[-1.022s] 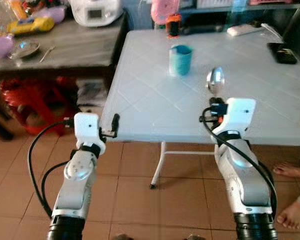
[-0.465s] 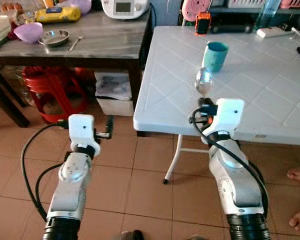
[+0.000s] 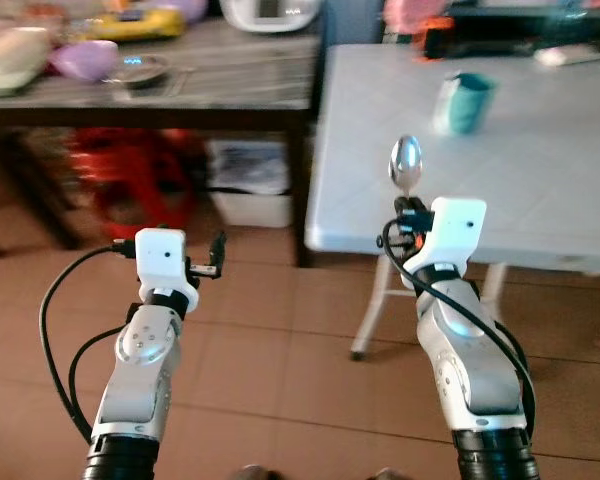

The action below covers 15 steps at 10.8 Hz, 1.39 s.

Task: Setting the table

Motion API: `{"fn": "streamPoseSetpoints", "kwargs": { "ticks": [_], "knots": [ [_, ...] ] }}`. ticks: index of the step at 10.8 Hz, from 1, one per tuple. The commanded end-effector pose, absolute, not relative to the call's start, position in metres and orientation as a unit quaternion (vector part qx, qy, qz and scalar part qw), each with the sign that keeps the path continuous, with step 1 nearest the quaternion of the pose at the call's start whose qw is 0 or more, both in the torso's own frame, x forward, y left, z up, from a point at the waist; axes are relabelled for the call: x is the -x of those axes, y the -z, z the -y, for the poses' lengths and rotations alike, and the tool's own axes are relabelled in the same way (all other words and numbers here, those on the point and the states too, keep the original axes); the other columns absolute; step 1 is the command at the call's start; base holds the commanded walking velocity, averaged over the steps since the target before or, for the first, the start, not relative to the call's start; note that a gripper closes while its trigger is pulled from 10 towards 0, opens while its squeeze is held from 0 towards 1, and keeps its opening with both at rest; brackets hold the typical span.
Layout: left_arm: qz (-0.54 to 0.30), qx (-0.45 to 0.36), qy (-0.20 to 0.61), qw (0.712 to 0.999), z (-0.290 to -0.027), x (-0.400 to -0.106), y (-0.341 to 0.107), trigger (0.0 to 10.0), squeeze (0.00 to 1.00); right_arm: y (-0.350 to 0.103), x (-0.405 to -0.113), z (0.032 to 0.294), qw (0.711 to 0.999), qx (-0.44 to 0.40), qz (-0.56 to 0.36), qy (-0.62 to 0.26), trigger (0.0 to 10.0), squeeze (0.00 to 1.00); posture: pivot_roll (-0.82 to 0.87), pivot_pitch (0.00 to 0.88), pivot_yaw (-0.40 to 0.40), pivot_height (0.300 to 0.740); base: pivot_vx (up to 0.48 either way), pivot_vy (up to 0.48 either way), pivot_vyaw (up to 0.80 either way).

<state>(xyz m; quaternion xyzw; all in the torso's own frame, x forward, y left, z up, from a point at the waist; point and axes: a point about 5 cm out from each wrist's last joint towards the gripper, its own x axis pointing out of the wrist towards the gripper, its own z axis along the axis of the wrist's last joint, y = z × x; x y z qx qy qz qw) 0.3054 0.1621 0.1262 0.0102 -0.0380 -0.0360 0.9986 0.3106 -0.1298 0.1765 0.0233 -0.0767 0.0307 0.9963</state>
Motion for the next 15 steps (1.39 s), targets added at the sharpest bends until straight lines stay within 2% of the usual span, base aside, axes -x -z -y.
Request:
{"fn": "streamPoseSetpoints", "kwargs": {
  "ticks": [1, 5, 10, 15],
  "knots": [
    [0.041, -0.013, 0.041, 0.998, -0.160, -0.305, -0.128, 10.0, 0.00, -0.179, -0.310, 0.133, 0.996, -0.024, 0.083, -0.024, 10.0, 0.00, -0.02, 0.120, 0.081, 0.740, 0.000, 0.412, 0.00],
    [0.043, -0.009, 0.044, 0.998, -0.157, -0.305, -0.128, 10.0, 0.00, -0.178, -0.309, 0.133, 0.996, -0.022, 0.083, -0.024, 10.0, 0.00, -0.02, 0.119, 0.076, 0.740, 0.000, 0.401, 0.00],
    [0.076, 0.001, 0.103, 0.992, -0.147, -0.299, -0.136, 10.0, 0.00, -0.179, -0.310, 0.135, 0.996, -0.019, 0.086, -0.022, 10.0, 0.00, -0.02, 0.119, 0.075, 0.740, 0.000, 0.000, 0.00],
    [0.080, 0.006, 0.125, 0.989, -0.143, -0.296, -0.136, 10.0, 0.00, -0.179, -0.310, 0.134, 0.996, -0.018, 0.086, -0.023, 10.0, 0.00, -0.02, 0.120, 0.077, 0.740, 0.339, 0.000, 0.00]
  ]
}}
